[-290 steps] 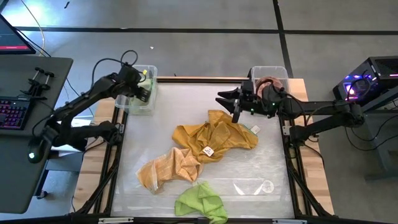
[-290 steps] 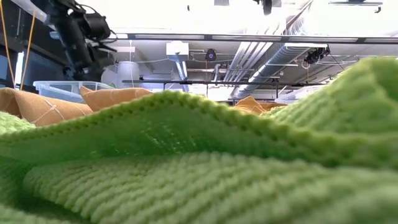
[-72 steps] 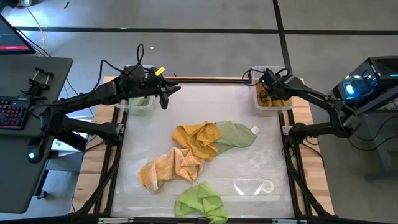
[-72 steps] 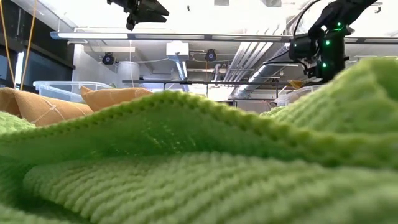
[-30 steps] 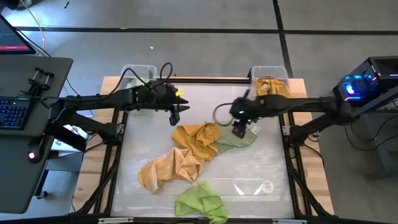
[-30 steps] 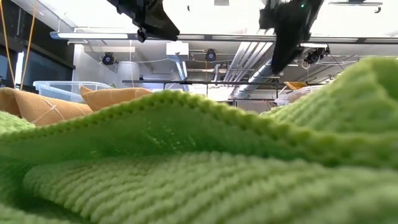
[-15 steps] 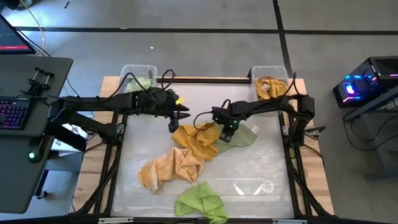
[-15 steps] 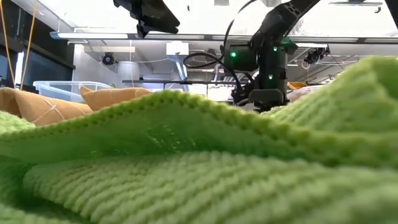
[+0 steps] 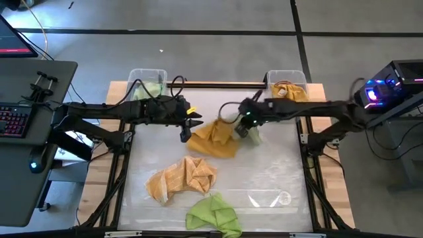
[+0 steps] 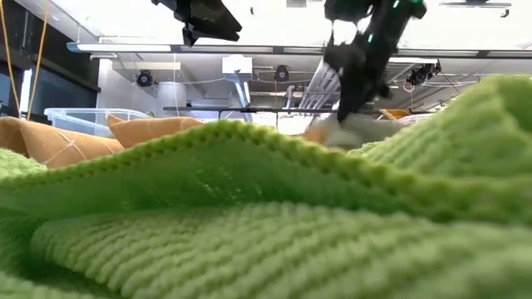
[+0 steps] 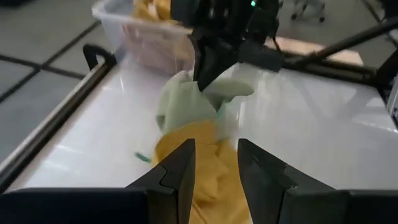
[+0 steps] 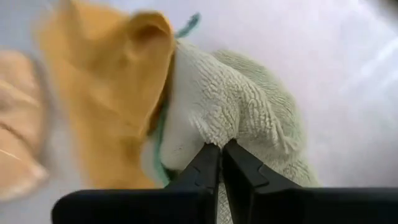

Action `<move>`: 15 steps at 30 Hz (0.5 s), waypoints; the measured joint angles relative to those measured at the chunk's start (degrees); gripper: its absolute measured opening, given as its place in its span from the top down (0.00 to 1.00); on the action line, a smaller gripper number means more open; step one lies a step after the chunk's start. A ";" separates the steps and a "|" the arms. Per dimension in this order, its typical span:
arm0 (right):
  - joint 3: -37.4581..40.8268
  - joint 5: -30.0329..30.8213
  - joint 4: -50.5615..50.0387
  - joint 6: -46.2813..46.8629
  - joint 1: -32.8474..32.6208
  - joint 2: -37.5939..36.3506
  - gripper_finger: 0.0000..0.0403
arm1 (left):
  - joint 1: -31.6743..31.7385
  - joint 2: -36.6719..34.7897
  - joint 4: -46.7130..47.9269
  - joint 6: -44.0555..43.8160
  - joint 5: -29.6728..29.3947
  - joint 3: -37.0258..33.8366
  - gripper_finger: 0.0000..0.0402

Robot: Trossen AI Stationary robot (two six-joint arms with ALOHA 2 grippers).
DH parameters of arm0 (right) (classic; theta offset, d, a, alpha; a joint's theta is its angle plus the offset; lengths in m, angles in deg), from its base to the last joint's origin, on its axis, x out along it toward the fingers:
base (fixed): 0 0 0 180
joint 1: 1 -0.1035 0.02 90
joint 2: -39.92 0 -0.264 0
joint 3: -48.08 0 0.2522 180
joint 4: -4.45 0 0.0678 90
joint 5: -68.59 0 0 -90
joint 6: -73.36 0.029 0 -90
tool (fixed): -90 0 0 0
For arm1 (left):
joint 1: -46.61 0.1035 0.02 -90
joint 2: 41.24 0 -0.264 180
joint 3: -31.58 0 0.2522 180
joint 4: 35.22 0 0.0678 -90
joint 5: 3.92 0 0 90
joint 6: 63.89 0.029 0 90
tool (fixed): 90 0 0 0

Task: Sort towels by color in basket
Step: Put the green microfiber towel into the left transparent bin

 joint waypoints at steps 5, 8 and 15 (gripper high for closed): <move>0.00 0.57 5.40 -0.45 0.00 -7.71 0.99 | -0.07 0.00 -8.12 4.00 -0.13 0.00 0.74; -0.02 -0.27 11.02 -1.63 0.00 -10.52 0.99 | -0.08 0.00 -15.16 9.07 0.12 0.00 0.74; -0.07 -7.45 27.02 -5.93 0.00 -11.35 0.99 | 0.01 0.50 -27.73 20.66 4.34 0.02 0.65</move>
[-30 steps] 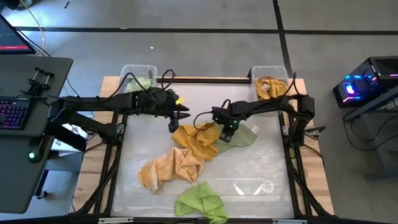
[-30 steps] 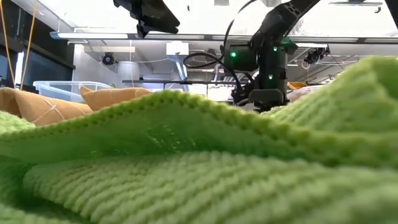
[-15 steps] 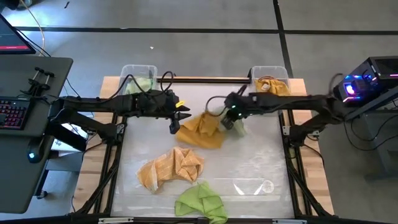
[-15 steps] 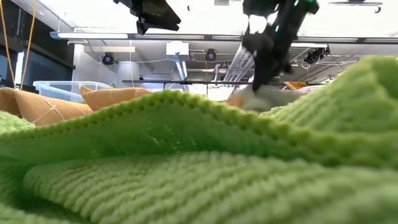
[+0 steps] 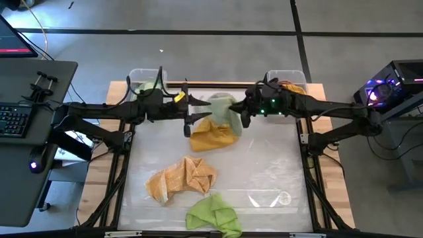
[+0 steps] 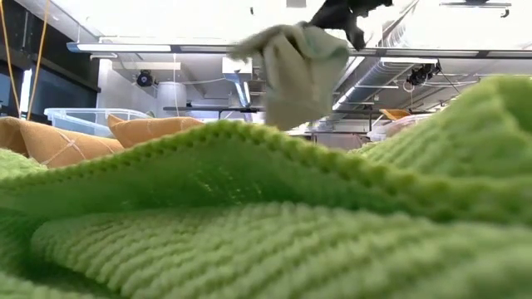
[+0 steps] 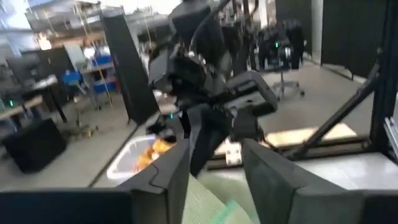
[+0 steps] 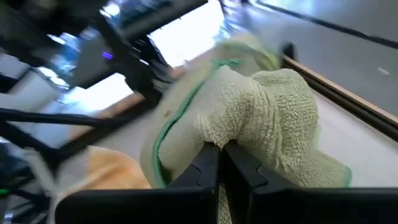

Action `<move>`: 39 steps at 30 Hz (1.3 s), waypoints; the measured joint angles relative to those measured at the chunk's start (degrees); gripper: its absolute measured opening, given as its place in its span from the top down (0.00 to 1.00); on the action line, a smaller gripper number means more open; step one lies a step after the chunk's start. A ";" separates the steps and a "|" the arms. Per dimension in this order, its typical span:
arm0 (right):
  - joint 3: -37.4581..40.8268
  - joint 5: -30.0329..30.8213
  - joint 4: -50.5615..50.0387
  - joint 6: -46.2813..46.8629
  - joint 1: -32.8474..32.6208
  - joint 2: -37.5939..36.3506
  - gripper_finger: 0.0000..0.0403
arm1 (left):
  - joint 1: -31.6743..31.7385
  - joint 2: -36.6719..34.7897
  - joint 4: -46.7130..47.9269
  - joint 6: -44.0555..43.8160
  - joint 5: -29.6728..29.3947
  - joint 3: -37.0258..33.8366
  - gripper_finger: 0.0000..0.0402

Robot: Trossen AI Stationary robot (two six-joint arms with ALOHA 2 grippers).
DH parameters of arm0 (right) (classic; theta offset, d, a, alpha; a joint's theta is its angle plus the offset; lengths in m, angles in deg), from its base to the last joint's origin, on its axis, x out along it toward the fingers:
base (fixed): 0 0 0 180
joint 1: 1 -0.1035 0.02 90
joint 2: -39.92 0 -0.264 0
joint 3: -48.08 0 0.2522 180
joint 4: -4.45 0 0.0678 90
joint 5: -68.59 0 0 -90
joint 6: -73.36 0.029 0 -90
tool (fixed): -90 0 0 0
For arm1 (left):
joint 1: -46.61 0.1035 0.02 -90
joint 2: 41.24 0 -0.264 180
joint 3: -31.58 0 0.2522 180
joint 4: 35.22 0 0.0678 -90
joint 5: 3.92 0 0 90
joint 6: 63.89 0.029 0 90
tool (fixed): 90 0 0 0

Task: Sort towels by color in basket
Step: Put the green microfiber towel into the left transparent bin

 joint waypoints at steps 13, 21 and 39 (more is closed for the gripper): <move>0.00 -11.59 14.98 -0.62 -1.48 4.42 0.99 | 2.86 4.01 4.60 -5.02 -1.96 -0.07 0.30; 0.02 -13.21 17.31 -0.32 -3.57 5.29 0.99 | 2.71 8.20 2.16 -9.79 6.21 0.02 0.30; -0.02 -7.13 28.81 9.09 -2.92 5.06 0.81 | 1.45 4.12 12.05 -12.06 7.01 2.29 0.94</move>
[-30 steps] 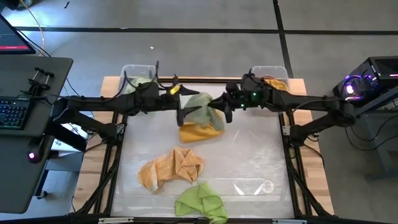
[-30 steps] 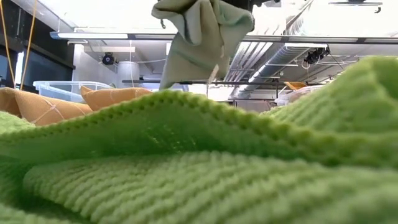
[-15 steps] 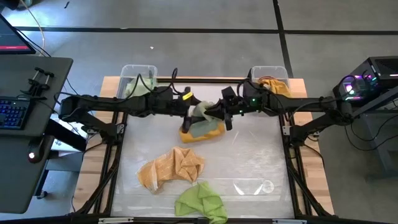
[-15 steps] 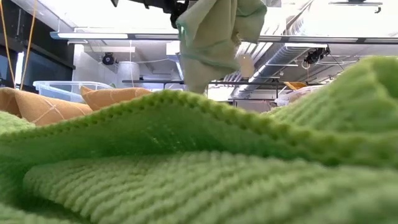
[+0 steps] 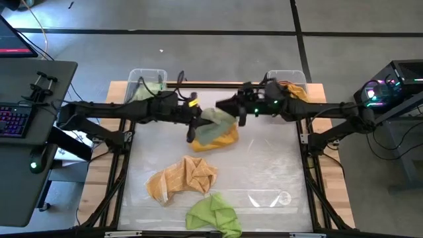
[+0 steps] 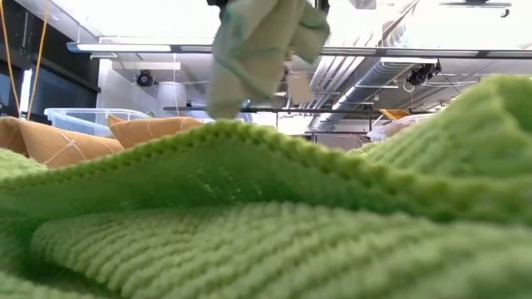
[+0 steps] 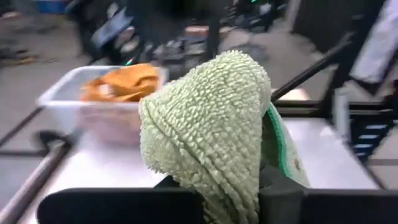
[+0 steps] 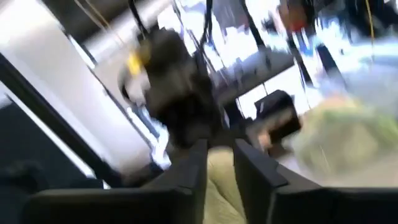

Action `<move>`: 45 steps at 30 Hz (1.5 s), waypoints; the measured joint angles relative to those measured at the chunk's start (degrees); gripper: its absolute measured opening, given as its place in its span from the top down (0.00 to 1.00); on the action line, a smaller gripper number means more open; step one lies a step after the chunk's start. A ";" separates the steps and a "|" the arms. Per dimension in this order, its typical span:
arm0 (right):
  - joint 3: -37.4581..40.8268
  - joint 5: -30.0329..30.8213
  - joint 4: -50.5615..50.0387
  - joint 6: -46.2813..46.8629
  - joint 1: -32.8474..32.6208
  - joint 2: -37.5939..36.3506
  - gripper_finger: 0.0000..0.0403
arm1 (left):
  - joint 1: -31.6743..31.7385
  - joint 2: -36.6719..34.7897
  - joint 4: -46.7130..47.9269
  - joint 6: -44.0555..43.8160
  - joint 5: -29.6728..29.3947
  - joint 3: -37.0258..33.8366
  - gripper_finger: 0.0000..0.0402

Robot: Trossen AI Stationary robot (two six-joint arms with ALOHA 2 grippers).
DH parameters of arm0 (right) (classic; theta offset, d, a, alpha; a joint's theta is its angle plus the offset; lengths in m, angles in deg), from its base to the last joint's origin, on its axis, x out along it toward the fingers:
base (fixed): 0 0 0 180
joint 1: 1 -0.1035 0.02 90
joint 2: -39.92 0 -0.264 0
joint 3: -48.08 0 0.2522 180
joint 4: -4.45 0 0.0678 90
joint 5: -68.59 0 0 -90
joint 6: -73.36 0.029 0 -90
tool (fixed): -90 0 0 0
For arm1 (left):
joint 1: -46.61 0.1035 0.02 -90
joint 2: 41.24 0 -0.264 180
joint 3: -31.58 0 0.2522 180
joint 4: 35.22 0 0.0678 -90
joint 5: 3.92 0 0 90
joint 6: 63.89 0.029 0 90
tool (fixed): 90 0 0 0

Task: Sort towels by color in basket
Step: Put the green microfiber towel into the left transparent bin

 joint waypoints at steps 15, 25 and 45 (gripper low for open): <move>-0.05 4.14 4.64 -6.43 0.53 -1.77 0.69 | 10.94 -21.96 29.05 6.58 -48.32 4.79 0.98; -0.05 6.38 2.08 -4.07 2.33 -1.74 0.69 | 36.28 -26.73 16.96 -2.97 -29.02 -14.66 0.98; -0.03 6.23 1.33 -3.18 1.43 -1.74 0.69 | 45.58 -17.81 44.73 -17.46 -23.81 -7.26 0.59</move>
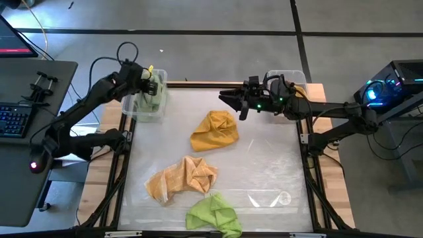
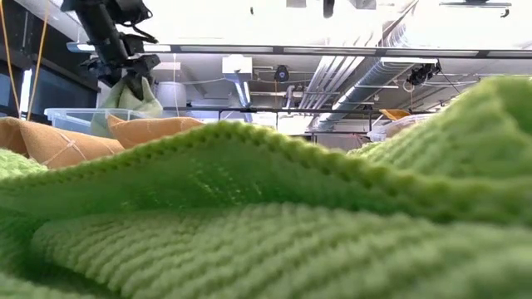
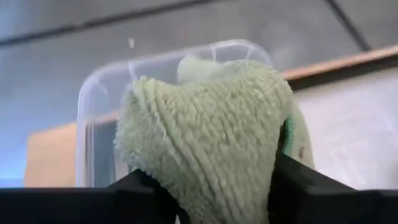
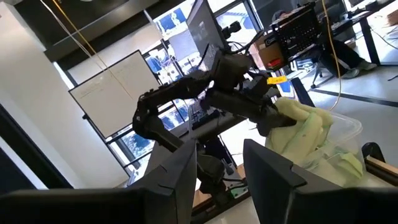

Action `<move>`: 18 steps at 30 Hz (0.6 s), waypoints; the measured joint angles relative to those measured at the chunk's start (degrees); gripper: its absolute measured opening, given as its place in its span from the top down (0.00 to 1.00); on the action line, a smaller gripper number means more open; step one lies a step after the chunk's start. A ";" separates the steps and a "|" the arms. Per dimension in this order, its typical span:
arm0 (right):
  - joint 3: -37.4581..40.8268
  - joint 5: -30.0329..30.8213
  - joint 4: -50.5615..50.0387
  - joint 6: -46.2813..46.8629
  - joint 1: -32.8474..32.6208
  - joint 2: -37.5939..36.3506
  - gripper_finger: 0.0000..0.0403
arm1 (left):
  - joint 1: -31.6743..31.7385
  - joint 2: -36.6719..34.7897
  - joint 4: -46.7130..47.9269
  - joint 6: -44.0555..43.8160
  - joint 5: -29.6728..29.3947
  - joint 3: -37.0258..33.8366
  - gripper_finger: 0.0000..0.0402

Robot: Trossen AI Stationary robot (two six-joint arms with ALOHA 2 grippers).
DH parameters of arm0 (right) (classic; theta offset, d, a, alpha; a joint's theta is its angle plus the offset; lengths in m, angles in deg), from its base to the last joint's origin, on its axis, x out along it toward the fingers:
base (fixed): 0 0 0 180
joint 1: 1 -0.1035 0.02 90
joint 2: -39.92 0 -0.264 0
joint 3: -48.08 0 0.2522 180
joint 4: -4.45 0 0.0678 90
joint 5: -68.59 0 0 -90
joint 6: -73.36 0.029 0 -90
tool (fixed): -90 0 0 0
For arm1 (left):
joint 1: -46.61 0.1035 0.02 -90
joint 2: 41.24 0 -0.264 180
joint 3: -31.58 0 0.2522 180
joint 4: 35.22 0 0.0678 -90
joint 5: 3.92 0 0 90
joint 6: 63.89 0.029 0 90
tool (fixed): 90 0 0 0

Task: Sort towels by color in basket
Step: Put the green microfiber towel into the left transparent bin

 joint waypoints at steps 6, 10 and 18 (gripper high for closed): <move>0.00 0.00 -0.02 -0.28 0.03 0.00 0.69 | 0.07 5.34 18.86 -2.08 6.59 11.36 0.51; 0.00 0.00 -0.16 -0.37 0.03 0.00 0.69 | 0.03 7.70 26.81 -4.85 10.09 18.65 0.52; 0.04 0.00 -2.97 -0.26 0.03 0.00 0.69 | 0.03 9.96 35.56 -7.35 9.65 30.34 0.59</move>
